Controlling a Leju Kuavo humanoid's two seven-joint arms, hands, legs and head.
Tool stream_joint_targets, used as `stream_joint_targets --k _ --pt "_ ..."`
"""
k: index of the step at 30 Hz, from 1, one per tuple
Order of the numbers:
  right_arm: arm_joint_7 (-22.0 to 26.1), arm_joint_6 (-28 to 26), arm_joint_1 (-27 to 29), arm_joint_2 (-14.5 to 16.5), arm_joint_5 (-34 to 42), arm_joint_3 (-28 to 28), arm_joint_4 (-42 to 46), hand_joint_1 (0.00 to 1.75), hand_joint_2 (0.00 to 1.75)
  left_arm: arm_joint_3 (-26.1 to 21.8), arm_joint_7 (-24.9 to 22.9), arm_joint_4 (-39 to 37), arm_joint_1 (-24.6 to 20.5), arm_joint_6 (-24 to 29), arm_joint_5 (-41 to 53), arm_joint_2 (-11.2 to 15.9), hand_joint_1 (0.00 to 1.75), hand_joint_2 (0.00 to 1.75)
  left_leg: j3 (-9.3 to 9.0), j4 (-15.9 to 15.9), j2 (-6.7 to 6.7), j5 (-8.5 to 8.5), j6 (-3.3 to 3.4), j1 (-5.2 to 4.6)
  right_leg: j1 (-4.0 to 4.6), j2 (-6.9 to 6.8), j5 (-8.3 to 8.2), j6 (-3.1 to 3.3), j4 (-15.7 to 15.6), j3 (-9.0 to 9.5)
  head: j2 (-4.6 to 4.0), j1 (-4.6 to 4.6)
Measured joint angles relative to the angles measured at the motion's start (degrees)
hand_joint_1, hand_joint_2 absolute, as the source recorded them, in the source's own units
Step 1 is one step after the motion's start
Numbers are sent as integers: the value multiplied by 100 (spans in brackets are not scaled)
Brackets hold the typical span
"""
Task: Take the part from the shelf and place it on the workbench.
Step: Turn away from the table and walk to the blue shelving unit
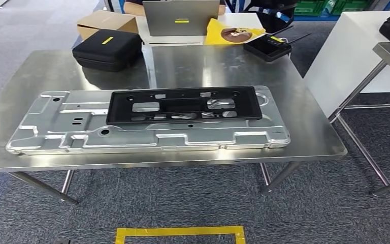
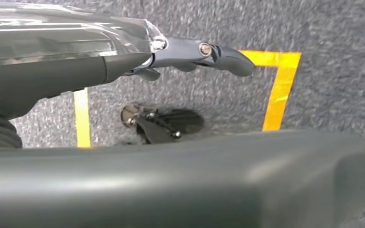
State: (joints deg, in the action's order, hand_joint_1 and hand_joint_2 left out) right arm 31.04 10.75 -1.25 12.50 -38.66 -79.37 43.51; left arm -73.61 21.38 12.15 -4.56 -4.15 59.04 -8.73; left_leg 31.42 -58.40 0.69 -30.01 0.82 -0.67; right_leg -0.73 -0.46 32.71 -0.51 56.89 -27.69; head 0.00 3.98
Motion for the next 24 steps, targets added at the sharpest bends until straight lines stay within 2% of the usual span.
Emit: stream_joint_targets --k 1,2,4,5,6,7,8,10,11,12,15,16,17,18,20,21,22,23,24 --pt "-32 -98 -17 -38 -70 -13 -175 0 0 -4 -4 0 2 1 2 0 0 0 33 -67 -8 -86 -34 7 -13 -12 -42 41 -9 -35 0 4" --pt "-70 -196 -36 -72 -145 -21 -350 0 0 -9 -11 0 2 1 4 0 0 0 100 -235 -17 -256 -72 20 -26 -24 -89 75 -17 -85 0 8" --pt "-148 -349 -66 -132 -286 -25 -648 0 0 -20 -22 0 -1 1 9 -1 0 0 316 -875 -23 -742 -143 57 -31 -37 -177 112 -4 -220 0 15" --pt "-183 -407 -72 -154 -347 -25 -778 0 0 -25 -25 0 1 0 13 -2 0 0 408 -1221 -23 -935 -169 74 -28 -42 -219 113 12 -292 0 15" --pt "-218 -456 -75 -171 -399 -25 -897 0 0 -29 -26 0 5 0 16 -2 0 0 429 -1435 -23 -1033 -185 85 -25 -46 -258 109 30 -364 0 15" --pt "-247 -499 -78 -187 -446 -25 -1005 0 0 -32 -26 0 9 0 20 -2 0 0 343 -1435 -23 -1025 -192 92 -24 -49 -295 100 50 -432 0 15" --pt "-279 -535 -83 -197 -491 -25 -1105 0 0 -34 -27 0 11 0 26 -2 0 0 137 -1189 -23 -915 -188 96 -25 -50 -330 88 68 -491 0 15" --pt "-350 -601 -98 -212 -591 -23 -1292 0 0 -36 -27 0 -4 0 44 -2 0 0 -446 -301 -27 -635 -154 94 -21 -48 -402 52 96 -579 0 15" --pt "-389 -641 -107 -219 -646 -21 -1380 0 0 -36 -26 0 -18 0 52 -2 0 0 -657 64 -30 -542 -126 87 -14 -47 -441 26 105 -611 0 13" --pt "-430 -685 -117 -229 -696 -19 -1463 0 0 -36 -26 0 -28 0 60 -3 0 0 -766 276 -34 -500 -94 75 -10 -47 -483 -5 111 -636 0 11" --pt "-581 -843 -139 -263 -834 -14 -1696 0 0 -38 -27 0 -23 0 69 -13 0 0 -711 317 -25 -404 21 50 -23 -39 -586 -109 112 -683 0 9" --pt "-636 -893 -139 -276 -877 -12 -1770 0 0 -39 -27 0 -26 0 71 -19 0 0 -666 317 -14 -348 71 55 -31 -28 -513 -135 151 -707 0 7" --pt "-690 -935 -138 -291 -916 -9 -1838 0 0 -40 -27 0 -31 0 72 -25 0 0 -609 323 -2 -285 115 62 -35 -15 -341 -152 271 -753 0 4" --pt "-739 -971 -140 -311 -956 -3 -1901 0 0 -41 -27 0 -38 0 73 -31 0 0 -540 327 10 -221 151 67 -40 -1 -75 -161 498 -824 0 1" --pt "-850 -1040 -153 -345 -1038 13 -2021 0 0 -42 -27 0 -40 0 77 -38 0 0 -372 312 20 -102 182 49 -38 11 476 -174 1215 -987 0 -3" --pt "-905 -1073 -159 -363 -1080 21 -2075 0 0 -42 -27 0 -39 0 80 -42 0 0 -278 293 25 -44 187 42 -37 13 602 -186 1532 -1022 0 -4" --pt "-960 -1106 -163 -377 -1118 28 -2128 0 0 -42 -27 0 -38 0 86 -45 0 0 -181 265 30 9 186 38 -37 13 591 -197 1702 -979 0 -4" --pt "-1017 -1138 -165 -389 -1154 37 -2175 0 0 -42 -27 0 -39 0 94 -47 0 0 -87 230 33 52 179 37 -38 13 467 -205 1659 -840 0 -4" --pt "-1067 -1169 -169 -403 -1186 48 -2216 0 0 -42 -27 0 -39 0 102 -49 0 0 3 187 33 88 168 37 -38 13 305 -206 1402 -601 0 -4"
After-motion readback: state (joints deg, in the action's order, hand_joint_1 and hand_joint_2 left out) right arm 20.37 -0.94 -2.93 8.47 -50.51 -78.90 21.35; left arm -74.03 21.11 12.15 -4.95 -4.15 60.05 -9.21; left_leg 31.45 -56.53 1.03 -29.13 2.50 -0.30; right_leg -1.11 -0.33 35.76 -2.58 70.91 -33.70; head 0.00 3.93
